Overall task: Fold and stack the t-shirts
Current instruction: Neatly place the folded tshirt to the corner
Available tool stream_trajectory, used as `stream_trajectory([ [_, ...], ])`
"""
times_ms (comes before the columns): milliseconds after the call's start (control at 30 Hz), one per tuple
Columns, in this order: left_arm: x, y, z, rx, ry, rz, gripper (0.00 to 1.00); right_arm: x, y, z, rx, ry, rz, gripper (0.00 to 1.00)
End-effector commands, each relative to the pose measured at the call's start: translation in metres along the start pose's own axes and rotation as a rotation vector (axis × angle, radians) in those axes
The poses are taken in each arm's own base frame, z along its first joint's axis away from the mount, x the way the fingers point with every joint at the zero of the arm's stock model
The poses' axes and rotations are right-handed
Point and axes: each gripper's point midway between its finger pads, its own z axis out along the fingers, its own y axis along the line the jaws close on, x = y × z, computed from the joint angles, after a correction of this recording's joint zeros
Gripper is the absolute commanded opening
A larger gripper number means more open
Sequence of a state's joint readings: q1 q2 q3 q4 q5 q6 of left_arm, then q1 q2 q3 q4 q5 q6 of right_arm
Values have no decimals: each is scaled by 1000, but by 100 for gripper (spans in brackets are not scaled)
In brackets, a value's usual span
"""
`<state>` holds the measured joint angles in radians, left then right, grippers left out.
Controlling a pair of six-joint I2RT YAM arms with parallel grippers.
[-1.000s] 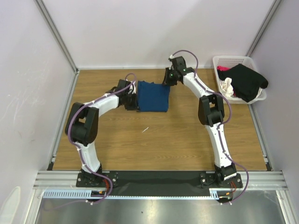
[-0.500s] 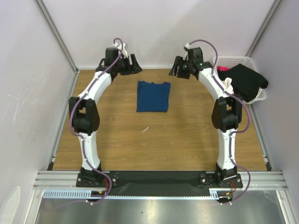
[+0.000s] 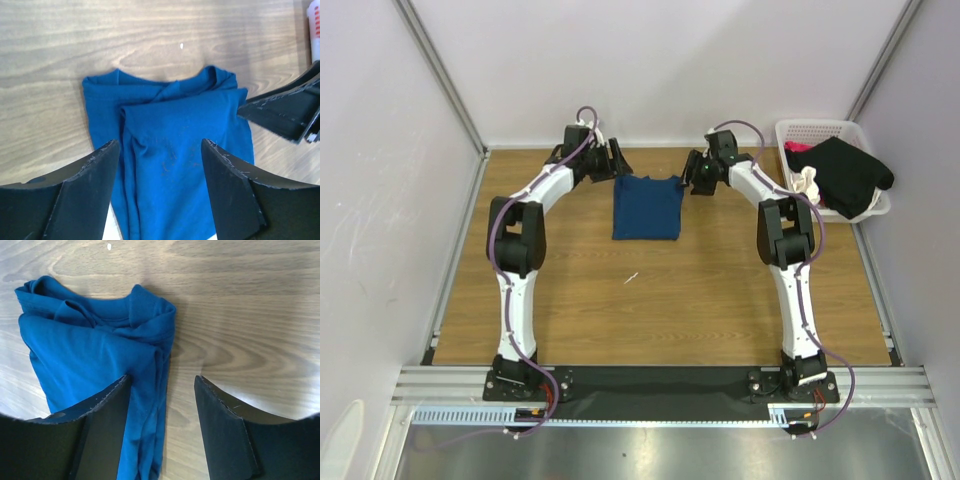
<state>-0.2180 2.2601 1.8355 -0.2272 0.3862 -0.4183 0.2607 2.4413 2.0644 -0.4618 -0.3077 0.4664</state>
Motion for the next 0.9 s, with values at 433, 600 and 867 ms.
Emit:
stream_trajectory([
  [433,9,10,40,-17,-36,-52,58,-37,25,6,-88,-127,31,51],
  [600,9,10,45,-5,-38,-62,47,-32,25,13,-95,-112,41,45],
  [867,0,2,44,29,-66,-66,6,-31,29,17,-103,-106,35,26],
])
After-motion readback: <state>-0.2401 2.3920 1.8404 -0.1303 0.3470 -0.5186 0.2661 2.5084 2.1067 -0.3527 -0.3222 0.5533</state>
